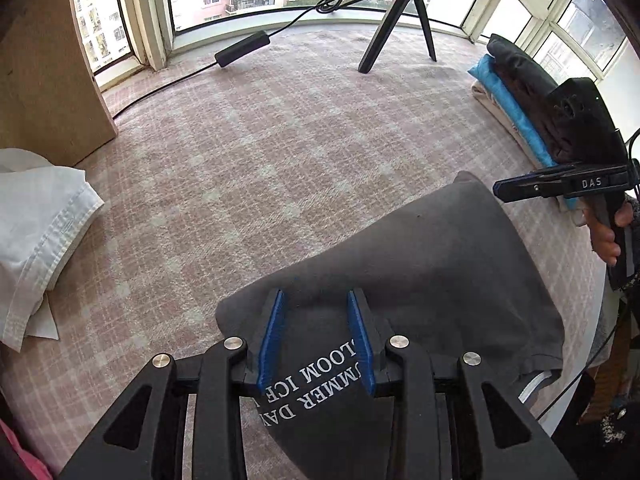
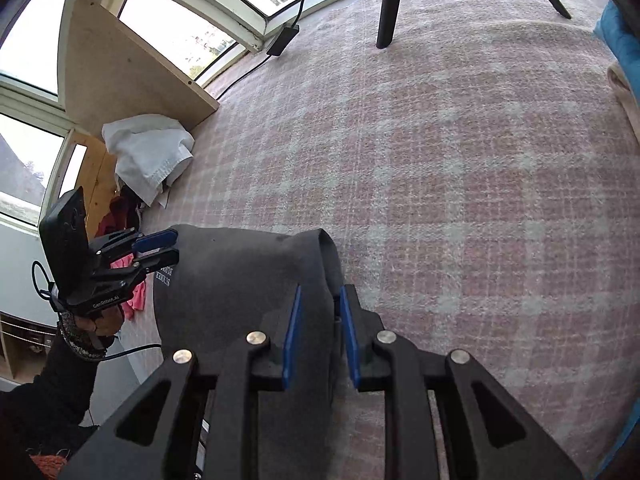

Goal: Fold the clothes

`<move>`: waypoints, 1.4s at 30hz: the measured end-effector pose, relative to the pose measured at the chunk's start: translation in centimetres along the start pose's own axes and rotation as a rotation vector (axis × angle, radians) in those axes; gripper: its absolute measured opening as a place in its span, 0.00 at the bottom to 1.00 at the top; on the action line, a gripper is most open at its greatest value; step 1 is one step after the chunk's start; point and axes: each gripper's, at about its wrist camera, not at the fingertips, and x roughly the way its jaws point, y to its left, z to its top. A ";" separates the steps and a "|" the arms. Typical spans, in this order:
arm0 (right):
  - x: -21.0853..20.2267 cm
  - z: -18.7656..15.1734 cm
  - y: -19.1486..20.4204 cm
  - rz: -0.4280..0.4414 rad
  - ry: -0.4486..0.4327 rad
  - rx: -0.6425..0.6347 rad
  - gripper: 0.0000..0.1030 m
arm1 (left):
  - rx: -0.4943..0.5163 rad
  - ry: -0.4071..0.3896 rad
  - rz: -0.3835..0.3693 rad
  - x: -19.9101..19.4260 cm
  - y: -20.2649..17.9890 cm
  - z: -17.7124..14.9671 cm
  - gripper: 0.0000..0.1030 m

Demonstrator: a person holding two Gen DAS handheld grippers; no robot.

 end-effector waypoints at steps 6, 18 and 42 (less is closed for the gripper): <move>-0.7 1.2 -1.2 0.044 -0.012 -0.001 0.19 | 0.092 -0.031 0.004 0.0 -0.2 -1.1 0.32; 1.5 0.4 2.8 0.059 0.070 -0.189 0.11 | 0.097 -0.008 0.000 0.2 -0.3 -0.5 0.31; 0.9 -0.2 1.1 0.003 0.037 -0.249 0.20 | 0.093 0.034 0.010 0.1 -0.3 0.0 0.31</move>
